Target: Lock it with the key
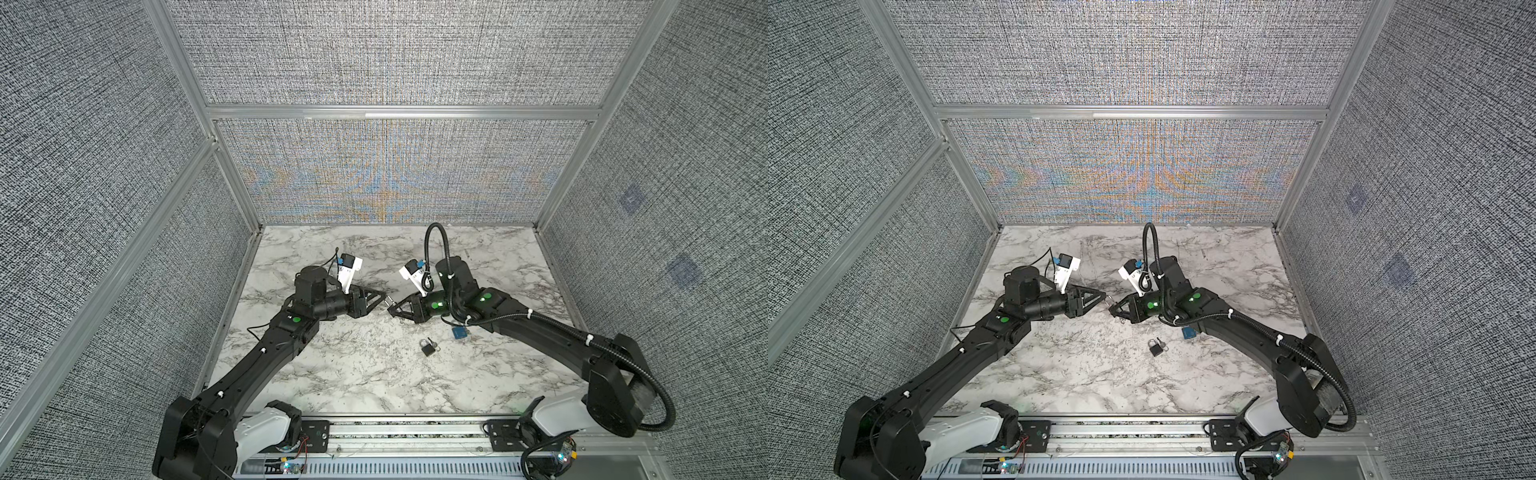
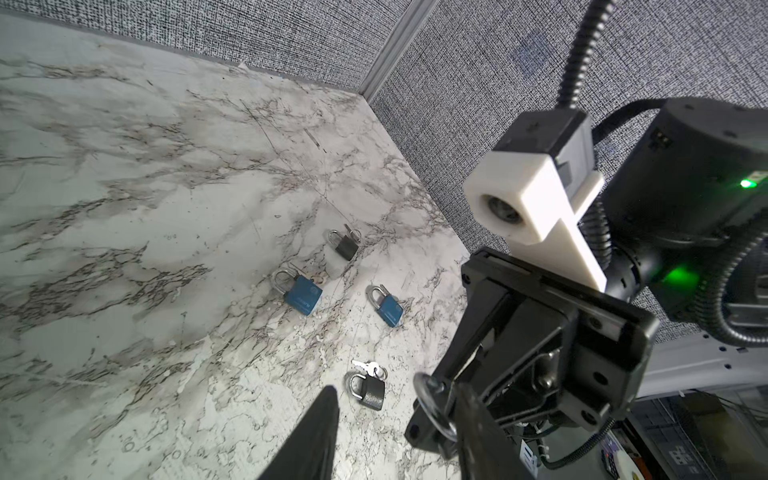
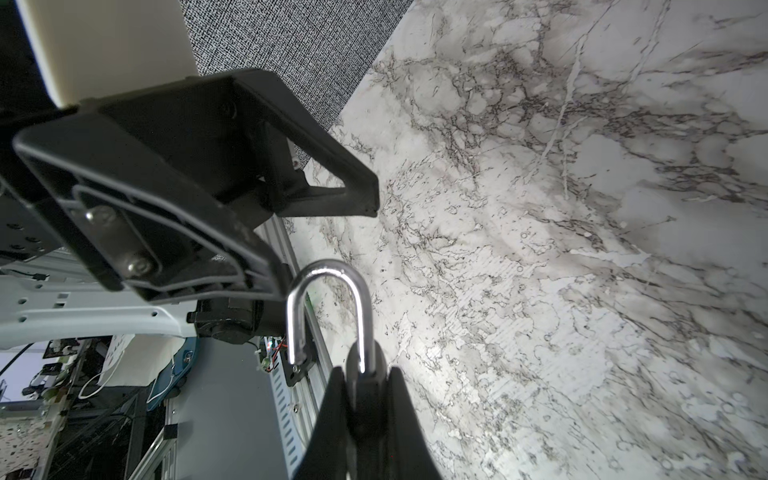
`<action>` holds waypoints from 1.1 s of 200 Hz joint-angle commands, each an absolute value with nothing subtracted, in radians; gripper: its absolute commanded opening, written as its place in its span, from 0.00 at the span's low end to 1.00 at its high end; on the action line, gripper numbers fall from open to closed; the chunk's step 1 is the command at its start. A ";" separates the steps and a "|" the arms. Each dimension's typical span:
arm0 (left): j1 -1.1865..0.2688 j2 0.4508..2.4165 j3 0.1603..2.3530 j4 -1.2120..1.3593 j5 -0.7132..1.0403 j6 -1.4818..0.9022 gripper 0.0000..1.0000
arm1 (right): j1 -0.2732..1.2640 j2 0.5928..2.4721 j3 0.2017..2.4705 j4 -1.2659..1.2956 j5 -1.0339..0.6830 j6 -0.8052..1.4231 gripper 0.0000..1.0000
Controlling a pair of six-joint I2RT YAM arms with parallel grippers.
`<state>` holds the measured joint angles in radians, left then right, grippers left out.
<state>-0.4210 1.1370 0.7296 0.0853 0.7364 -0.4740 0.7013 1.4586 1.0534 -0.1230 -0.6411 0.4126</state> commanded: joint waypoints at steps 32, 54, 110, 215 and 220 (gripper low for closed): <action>-0.423 1.149 0.731 0.067 0.734 -0.446 0.44 | 0.701 1.457 1.071 -0.119 -0.692 0.411 0.00; -0.423 1.147 0.727 0.066 0.722 -0.445 0.43 | 0.696 1.456 1.071 -0.120 -0.700 0.413 0.00; -0.423 1.129 0.719 0.120 0.739 -0.476 0.41 | 0.679 1.455 1.056 -0.106 -0.758 0.420 0.00; -0.423 1.149 0.690 0.215 0.847 -0.527 0.26 | 0.655 1.457 1.048 -0.083 -0.834 0.440 0.00; -0.423 1.150 0.688 0.221 0.850 -0.529 0.26 | 0.655 1.458 1.049 -0.083 -0.834 0.439 0.00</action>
<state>-0.4229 1.1458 0.6910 0.1654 0.8131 -0.5205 0.6548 1.4593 1.0470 -0.1139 -0.8051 0.4328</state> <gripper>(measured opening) 0.267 0.098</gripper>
